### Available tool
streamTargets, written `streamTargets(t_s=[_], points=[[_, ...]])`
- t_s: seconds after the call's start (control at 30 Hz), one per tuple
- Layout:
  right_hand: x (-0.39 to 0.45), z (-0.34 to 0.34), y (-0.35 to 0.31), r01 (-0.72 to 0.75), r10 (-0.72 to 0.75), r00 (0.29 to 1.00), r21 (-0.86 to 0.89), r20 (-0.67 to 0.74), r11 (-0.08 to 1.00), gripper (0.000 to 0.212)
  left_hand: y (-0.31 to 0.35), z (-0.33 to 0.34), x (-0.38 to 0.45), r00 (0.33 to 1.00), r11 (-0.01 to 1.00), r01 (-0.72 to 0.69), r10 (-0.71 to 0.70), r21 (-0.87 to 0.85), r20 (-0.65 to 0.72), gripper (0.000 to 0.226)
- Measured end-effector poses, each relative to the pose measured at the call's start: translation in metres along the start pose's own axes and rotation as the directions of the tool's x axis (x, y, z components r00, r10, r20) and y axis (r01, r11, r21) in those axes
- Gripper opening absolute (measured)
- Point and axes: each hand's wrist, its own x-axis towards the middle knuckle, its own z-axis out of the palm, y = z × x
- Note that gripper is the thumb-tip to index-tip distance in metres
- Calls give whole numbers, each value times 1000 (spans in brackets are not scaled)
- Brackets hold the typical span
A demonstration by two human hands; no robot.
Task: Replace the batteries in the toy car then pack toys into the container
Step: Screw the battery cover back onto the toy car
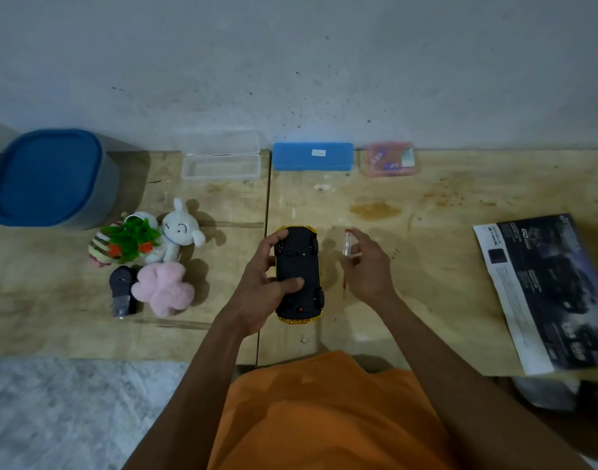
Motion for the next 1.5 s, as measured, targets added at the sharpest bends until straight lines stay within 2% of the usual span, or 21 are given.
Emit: streamTargets(t_s=[0.1, 0.2, 0.27, 0.33, 0.43, 1.2, 1.4, 1.5], points=[[-5, -22, -41, 134, -106, 988, 280, -113, 951, 48, 3, 0, -1, 1000, 1000, -8, 8, 21, -16, 83], [-12, -38, -73, 279, -232, 960, 468, -157, 839, 56, 5, 2, -1, 999, 999, -26, 27, 34, -19, 84], [-15, -40, -83, 333, -289, 943, 453, -165, 827, 65, 7, 4, -1, 999, 999, -33, 34, 40, -12, 86], [-16, -39, -87, 365, -319, 931, 418, -177, 832, 63, 8, 7, -1, 999, 999, -35, 35, 35, -5, 87], [-17, -39, -87, 377, -321, 926, 425, -199, 823, 58, 10, 9, -3, 999, 999, -44, 43, 32, 3, 87], [-24, -35, -85, 378, -305, 924, 429, -229, 821, 58, 8, 9, -10, 997, 997, -75, 75, 1, 17, 87], [-26, -35, -84, 399, -331, 916, 414, -227, 818, 57, 7, 10, -12, 997, 998, -70, 70, 7, 13, 86], [-28, -36, -84, 453, -389, 890, 351, -240, 820, 57, 7, 10, -13, 998, 998, -70, 70, 2, 8, 86]])
